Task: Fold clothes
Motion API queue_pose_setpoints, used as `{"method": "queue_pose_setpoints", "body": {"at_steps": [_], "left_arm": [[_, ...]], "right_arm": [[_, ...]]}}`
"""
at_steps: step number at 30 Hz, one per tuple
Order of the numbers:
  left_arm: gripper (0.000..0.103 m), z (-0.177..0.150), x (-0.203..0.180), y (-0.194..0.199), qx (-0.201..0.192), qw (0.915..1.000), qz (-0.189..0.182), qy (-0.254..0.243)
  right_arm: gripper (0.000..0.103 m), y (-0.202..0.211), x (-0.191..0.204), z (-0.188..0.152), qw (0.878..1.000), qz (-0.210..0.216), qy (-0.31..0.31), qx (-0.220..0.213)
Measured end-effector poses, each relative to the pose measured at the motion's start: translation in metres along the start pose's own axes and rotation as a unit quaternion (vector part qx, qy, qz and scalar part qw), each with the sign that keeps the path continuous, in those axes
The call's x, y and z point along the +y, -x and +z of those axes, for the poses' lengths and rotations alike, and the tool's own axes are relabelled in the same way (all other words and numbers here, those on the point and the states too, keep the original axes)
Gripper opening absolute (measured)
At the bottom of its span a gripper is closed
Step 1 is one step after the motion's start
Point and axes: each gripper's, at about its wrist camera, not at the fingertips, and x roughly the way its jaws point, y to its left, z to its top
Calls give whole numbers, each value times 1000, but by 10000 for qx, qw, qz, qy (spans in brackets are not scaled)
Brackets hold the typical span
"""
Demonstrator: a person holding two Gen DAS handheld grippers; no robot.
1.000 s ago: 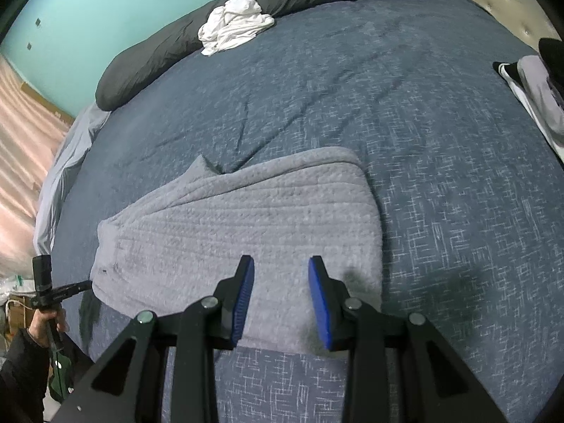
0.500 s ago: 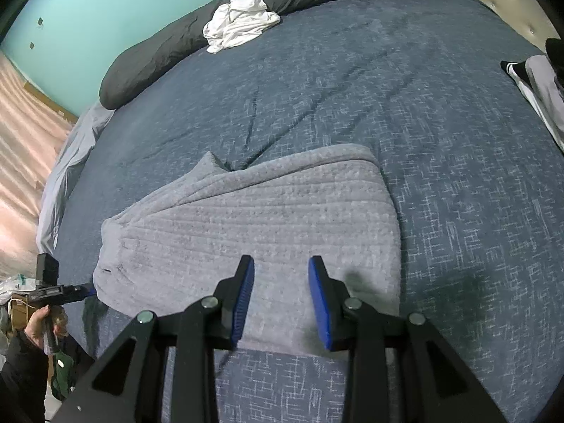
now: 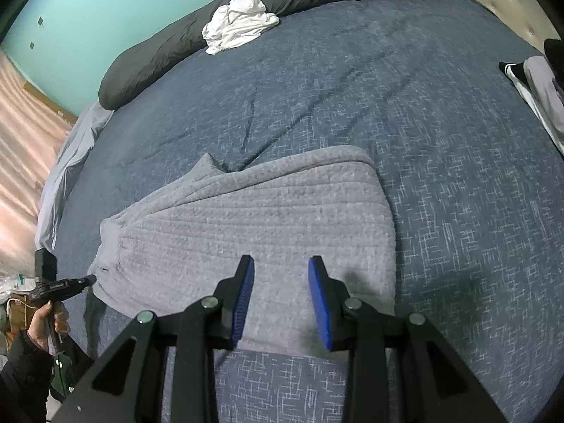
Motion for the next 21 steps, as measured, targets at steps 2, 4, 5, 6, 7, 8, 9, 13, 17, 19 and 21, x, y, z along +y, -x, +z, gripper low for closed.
{"method": "queue_pose_setpoints", "body": {"at_steps": [2, 4, 5, 6, 7, 8, 9, 13, 17, 19, 21], "left_arm": [[8, 1, 1, 13, -105, 9998, 43, -142], [8, 4, 10, 0, -15, 9999, 114, -102], [8, 5, 16, -9, 77, 9998, 167, -47], [8, 3, 21, -16, 168, 9996, 225, 1], [8, 2, 24, -22, 198, 9995, 256, 27], [8, 2, 28, -26, 218, 9994, 273, 60], [8, 2, 32, -29, 230, 9993, 279, 93], [8, 5, 36, -33, 213, 9993, 257, 138], [13, 3, 30, -23, 262, 9992, 296, -111], [15, 3, 30, -14, 228, 9993, 271, -115], [15, 4, 31, -2, 133, 9991, 378, -167]], "right_arm": [[32, 0, -1, -1, 10000, -5, 7, 0], [32, 0, -4, -1, 10000, -3, -9, -2], [32, 0, -5, -1, 10000, 1, -26, -2], [32, 0, -7, -2, 10000, 2, -47, 4], [32, 0, -8, -2, 10000, 0, -54, 3], [32, 1, -10, -2, 10000, -16, -61, 5], [32, 1, -12, -2, 10000, -24, -64, 9], [32, 4, -27, -1, 9997, -126, -192, -23], [57, 4, -50, 0, 9980, -124, -618, -63], [57, 3, -62, -1, 9965, -105, -826, -68], [57, -3, -70, -2, 9956, -210, -909, 11]]}}
